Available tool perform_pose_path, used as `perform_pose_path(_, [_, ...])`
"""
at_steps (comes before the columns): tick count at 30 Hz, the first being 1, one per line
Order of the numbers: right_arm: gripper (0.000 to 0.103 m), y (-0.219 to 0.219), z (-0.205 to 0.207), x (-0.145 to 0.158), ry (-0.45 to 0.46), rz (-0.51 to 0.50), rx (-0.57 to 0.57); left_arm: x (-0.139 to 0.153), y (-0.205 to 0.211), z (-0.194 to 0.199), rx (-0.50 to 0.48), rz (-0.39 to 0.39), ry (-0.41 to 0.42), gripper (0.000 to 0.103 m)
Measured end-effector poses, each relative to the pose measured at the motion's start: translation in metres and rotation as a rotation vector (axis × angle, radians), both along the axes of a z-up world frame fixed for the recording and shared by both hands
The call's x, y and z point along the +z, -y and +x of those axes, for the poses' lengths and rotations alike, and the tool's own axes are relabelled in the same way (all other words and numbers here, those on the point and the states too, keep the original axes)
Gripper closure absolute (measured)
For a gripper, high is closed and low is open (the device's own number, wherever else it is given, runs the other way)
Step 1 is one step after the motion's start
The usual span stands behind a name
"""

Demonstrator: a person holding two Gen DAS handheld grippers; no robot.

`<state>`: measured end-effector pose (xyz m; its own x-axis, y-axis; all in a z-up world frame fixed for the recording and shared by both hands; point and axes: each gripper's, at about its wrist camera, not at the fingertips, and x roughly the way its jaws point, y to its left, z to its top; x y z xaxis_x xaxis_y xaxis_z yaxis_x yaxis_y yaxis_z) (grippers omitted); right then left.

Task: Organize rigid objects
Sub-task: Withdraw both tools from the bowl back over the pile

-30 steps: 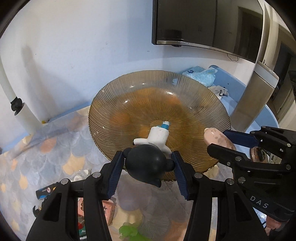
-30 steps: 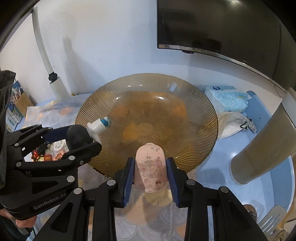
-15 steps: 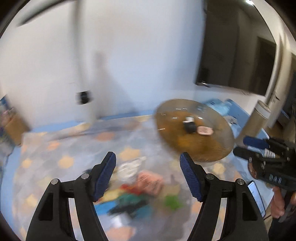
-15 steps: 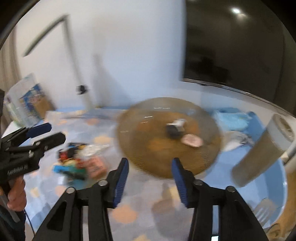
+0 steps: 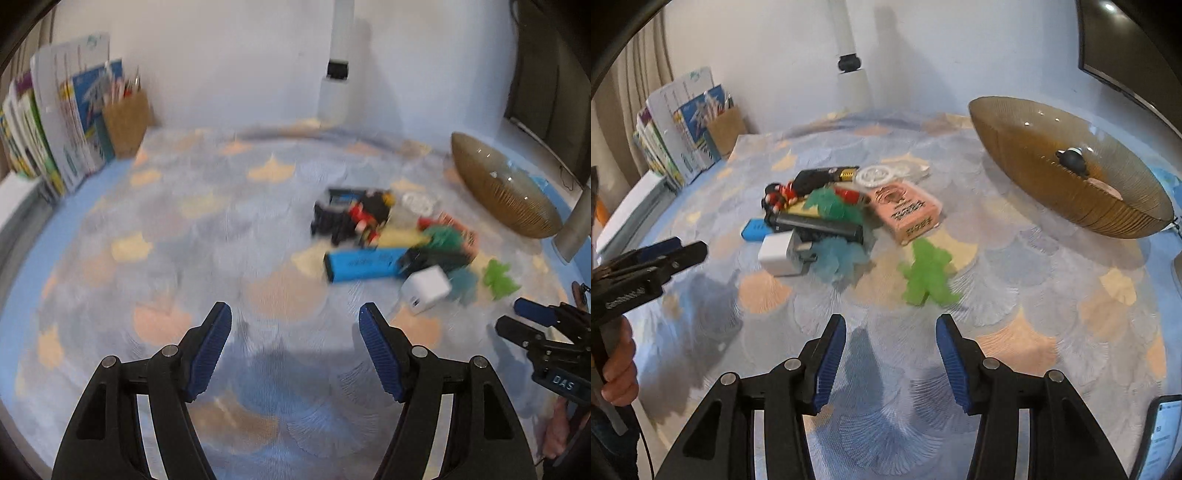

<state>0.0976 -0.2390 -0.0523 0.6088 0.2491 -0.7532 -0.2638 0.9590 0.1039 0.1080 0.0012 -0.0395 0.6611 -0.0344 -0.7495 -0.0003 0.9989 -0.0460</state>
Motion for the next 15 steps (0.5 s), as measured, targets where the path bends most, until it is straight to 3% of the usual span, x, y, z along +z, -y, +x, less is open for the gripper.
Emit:
perform_pose_path(7, [0.051, -0.003, 0.002, -0.003, -0.001, -0.029, -0.014, -0.013, 0.015, -0.004, 0.034, 0.095, 0.015, 0.033])
perform_pose_path(15, [0.046, 0.001, 0.002, -0.001, -0.002, -0.026, -0.035, -0.013, 0.010, -0.004, 0.029, 0.068, 0.017, 0.033])
